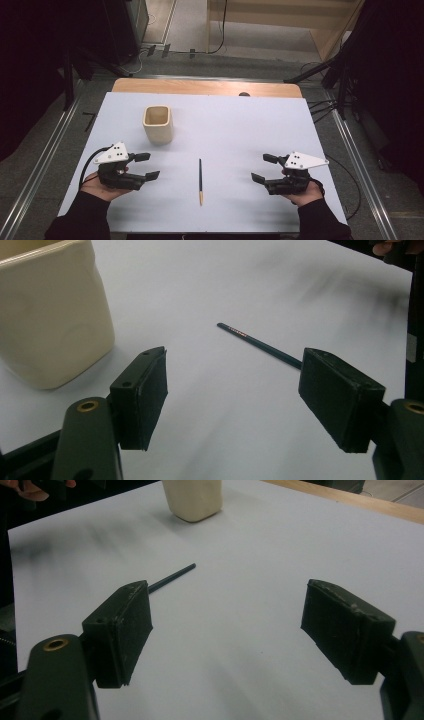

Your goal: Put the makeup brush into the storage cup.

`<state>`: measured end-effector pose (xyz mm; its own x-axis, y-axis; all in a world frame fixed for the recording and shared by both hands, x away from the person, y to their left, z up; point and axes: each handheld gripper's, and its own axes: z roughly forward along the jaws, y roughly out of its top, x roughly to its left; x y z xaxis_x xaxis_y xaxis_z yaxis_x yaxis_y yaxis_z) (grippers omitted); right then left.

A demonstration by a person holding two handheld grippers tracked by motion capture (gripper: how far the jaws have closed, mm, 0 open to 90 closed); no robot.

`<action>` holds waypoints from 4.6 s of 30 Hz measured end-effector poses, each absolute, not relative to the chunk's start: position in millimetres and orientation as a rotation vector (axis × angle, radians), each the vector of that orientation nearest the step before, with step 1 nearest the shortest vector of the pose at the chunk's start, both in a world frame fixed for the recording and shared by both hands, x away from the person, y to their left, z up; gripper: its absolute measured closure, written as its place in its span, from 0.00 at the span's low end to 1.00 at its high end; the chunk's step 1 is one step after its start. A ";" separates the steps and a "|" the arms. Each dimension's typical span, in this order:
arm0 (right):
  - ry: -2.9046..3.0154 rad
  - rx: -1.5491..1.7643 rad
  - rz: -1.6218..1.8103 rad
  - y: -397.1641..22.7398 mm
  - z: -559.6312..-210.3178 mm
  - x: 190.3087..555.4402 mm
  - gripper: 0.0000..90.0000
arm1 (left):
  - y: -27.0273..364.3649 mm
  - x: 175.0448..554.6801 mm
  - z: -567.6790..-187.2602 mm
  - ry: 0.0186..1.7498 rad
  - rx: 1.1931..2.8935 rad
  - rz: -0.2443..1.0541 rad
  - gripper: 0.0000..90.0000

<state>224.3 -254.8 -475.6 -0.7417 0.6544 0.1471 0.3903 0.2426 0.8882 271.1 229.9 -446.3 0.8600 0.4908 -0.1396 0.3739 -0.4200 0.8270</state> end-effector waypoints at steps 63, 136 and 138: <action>2.249 1.000 1.430 -254.0 -471.7 227.1 0.23 | 193.0 272.6 -449.2 0.675 2.081 0.145 0.32; 2.293 1.018 1.310 -253.8 -474.3 230.0 0.23 | 73.6 292.4 -449.7 1.366 2.269 -0.075 0.27; 2.294 1.016 1.306 -253.1 -474.6 230.1 0.23 | 71.4 293.6 -448.7 1.387 2.267 -0.079 0.27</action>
<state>230.1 -253.1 -474.6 -0.6995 0.7108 0.0735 0.4260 0.3322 0.8415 293.6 71.4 -448.7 0.4851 0.8250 -0.2899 0.8526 -0.3725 0.3665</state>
